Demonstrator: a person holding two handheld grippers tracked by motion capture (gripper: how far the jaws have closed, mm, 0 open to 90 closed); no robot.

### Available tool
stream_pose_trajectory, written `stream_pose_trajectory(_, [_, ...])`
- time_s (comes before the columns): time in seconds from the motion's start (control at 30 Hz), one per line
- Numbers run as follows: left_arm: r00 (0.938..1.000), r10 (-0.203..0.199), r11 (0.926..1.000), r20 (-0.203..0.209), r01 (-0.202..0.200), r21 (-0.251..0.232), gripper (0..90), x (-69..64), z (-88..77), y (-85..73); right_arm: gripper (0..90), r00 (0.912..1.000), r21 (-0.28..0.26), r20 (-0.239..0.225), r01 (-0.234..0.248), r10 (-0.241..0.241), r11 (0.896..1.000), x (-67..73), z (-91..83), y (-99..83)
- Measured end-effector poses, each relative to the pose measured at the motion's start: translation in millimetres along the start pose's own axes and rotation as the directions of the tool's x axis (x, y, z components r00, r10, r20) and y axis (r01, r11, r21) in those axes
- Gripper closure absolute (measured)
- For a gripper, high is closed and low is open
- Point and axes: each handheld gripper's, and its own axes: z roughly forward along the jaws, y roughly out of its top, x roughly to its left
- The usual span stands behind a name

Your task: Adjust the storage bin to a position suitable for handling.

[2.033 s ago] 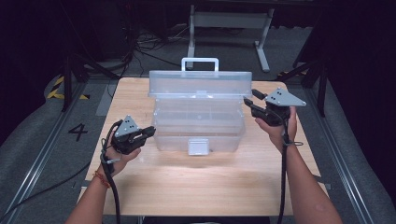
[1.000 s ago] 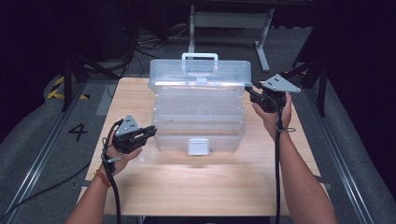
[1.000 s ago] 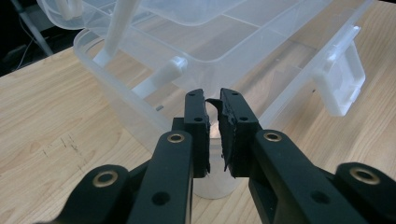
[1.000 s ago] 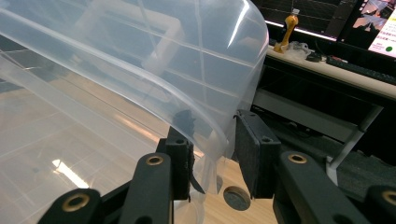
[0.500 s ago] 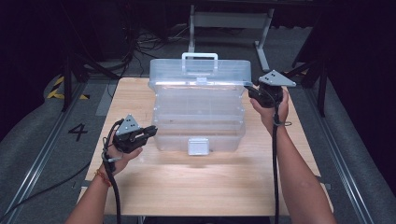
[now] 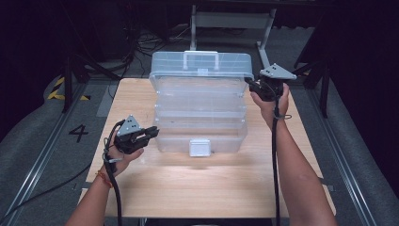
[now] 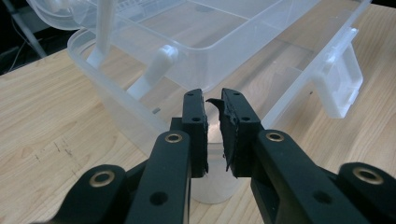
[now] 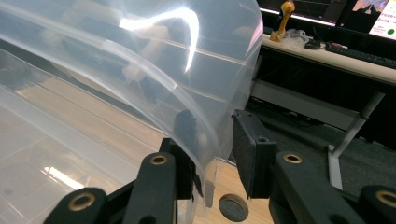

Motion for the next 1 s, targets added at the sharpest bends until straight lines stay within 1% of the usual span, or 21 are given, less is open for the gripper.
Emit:
stream_pose_trajectory(0.03, [1.0, -0.005, 1.0, 0.004, 0.005, -0.001, 80.7, 0.1, 0.2, -0.1, 71.4, 1.0, -0.001, -0.001, -0.007, 0.007, 1.0, -0.7, 1.0, 0.5])
stream_pose_trajectory(0.13, [1.0, 0.004, 1.0, 0.001, -0.004, 0.001, 80.8, 0.7, 0.0, 0.1, 71.7, 0.9999, 0.002, 0.003, -0.012, 0.012, 1.0, -1.7, 3.4, 2.2])
stream_pose_trajectory(0.17, [1.0, 0.004, 1.0, 0.002, -0.004, 0.001, 80.7, 0.9, 0.1, 0.1, 72.0, 0.9999, 0.006, 0.013, -0.007, 0.007, 1.0, -1.8, 5.4, 4.4])
stream_pose_trajectory(0.33, [1.0, 0.002, 1.0, 0.007, -0.002, -0.002, 80.7, 1.1, 0.2, -0.4, 72.5, 0.9997, 0.012, 0.023, 0.002, -0.002, 1.0, -2.3, 8.1, 7.3])
stream_pose_trajectory(0.4, [1.0, 0.002, 1.0, 0.006, -0.002, -0.003, 80.8, 1.2, 0.1, -0.5, 72.8, 0.9998, 0.008, 0.02, 0.002, -0.002, 1.0, -3.5, 8.7, 7.1])
stream_pose_trajectory(0.47, [0.9999, -0.005, 1.0, 0.009, 0.005, -0.003, 80.7, 0.9, 0.1, -0.8, 73.2, 0.9999, 0.005, 0.013, -0.01, 0.01, 1.0, -4.4, 8.9, 6.7])
stream_pose_trajectory(0.6, [0.9999, -0.004, 1.0, 0.013, 0.004, -0.007, 80.4, 1.4, 1.0, -1.0, 73.5, 0.9998, 0.003, 0.018, -0.01, 0.01, 1.0, -4.3, 10.1, 7.5])
stream_pose_trajectory(0.63, [0.9998, -0.01, 0.9999, 0.018, 0.01, -0.007, 80.4, 1.1, 1.4, -1.2, 73.6, 0.9998, 0.003, 0.019, -0.01, 0.01, 1.0, -4.5, 10.5, 7.7])
stream_pose_trajectory(0.8, [0.9996, -0.007, 0.9999, 0.027, 0.007, -0.009, 80.4, 2.2, 2.5, -1.4, 74.1, 0.9996, 0.001, 0.017, -0.021, 0.021, 1.0, -5.8, 13.8, 9.2])
stream_pose_trajectory(0.9, [0.9995, -0.002, 1.0, 0.032, 0.002, -0.008, 80.2, 2.6, 2.3, -1.3, 74.2, 0.9997, 0.0, 0.013, -0.022, 0.022, 1.0, -7.3, 15.8, 9.9])
stream_pose_trajectory(1.0, [0.9994, -0.006, 0.9999, 0.035, 0.006, -0.011, 80.1, 3.0, 2.4, -1.7, 74.2, 0.9997, 0.004, 0.011, -0.02, 0.02, 1.0, -8.8, 17.5, 11.3])
